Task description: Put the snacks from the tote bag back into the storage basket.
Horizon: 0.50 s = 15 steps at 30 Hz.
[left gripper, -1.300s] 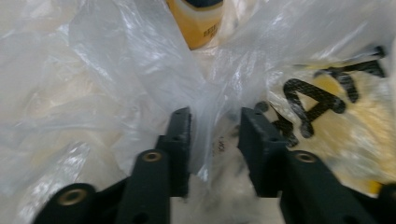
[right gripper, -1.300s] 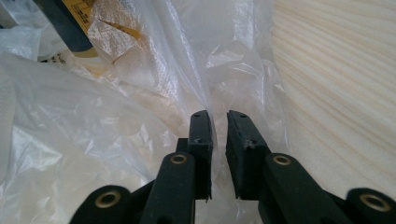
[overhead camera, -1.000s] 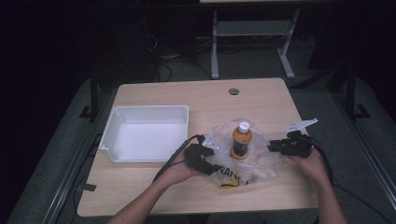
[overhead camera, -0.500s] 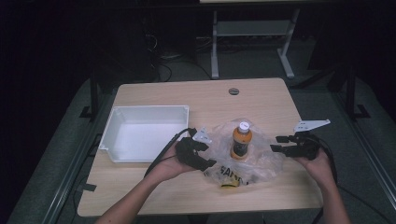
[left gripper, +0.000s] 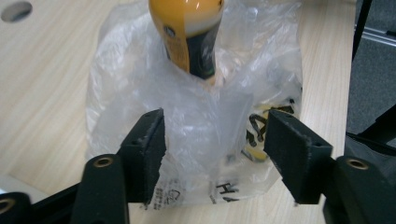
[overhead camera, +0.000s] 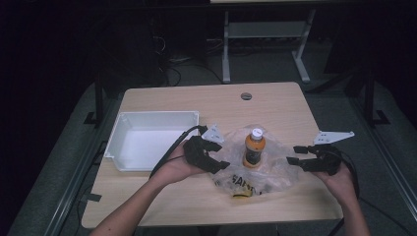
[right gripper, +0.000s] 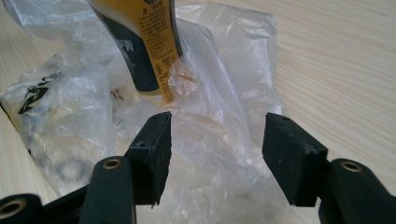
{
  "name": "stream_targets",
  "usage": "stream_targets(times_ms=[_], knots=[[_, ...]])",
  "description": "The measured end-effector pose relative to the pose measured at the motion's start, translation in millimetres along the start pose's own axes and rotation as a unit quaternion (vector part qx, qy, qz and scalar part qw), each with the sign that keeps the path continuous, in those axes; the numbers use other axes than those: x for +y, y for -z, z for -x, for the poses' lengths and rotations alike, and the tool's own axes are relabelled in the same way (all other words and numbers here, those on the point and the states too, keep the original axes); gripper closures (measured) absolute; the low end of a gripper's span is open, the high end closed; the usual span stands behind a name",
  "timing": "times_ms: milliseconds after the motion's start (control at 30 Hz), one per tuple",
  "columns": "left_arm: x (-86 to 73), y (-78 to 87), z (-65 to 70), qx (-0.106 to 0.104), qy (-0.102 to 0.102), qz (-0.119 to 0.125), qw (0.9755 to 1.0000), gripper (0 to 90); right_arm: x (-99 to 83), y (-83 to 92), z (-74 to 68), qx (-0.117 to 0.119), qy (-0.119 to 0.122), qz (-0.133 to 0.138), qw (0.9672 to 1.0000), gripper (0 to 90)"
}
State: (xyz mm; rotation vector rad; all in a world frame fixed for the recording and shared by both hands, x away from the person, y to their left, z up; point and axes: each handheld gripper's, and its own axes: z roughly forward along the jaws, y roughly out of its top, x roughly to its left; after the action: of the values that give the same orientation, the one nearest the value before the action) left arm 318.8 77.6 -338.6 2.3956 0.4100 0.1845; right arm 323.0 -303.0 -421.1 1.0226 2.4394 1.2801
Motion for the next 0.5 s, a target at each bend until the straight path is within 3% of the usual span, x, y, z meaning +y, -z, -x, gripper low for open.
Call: stream_targets(times_ms=[100, 167, 300, 400, 500], knots=[[6.9, -3.0, -0.5, 0.004, -0.011, 0.002, 0.9999, 47.1, 0.5, -0.2, 0.1, 0.001, -0.002, 0.002, 1.0000, 42.1], [10.9, -7.9, -2.1, 0.006, -0.015, 0.001, 0.9999, 56.8, 0.3, -1.2, -0.1, 0.002, -0.001, 0.000, 1.0000, 42.4], [15.6, -24.6, -7.3, 0.008, -0.006, 0.003, 0.9999, 70.3, -0.9, -2.3, 0.3, 0.002, -0.002, -0.005, 1.0000, 43.3], [12.7, -42.2, -7.8, -0.002, 0.003, -0.002, 1.0000, 73.8, -2.0, -2.4, 1.6, 0.003, -0.002, -0.003, 1.0000, 43.7], [2.8, -61.8, -1.9, -0.007, -0.003, -0.023, 0.9997, 75.2, -3.1, -0.5, 3.5, 0.003, -0.003, -0.001, 1.0000, 44.1]])
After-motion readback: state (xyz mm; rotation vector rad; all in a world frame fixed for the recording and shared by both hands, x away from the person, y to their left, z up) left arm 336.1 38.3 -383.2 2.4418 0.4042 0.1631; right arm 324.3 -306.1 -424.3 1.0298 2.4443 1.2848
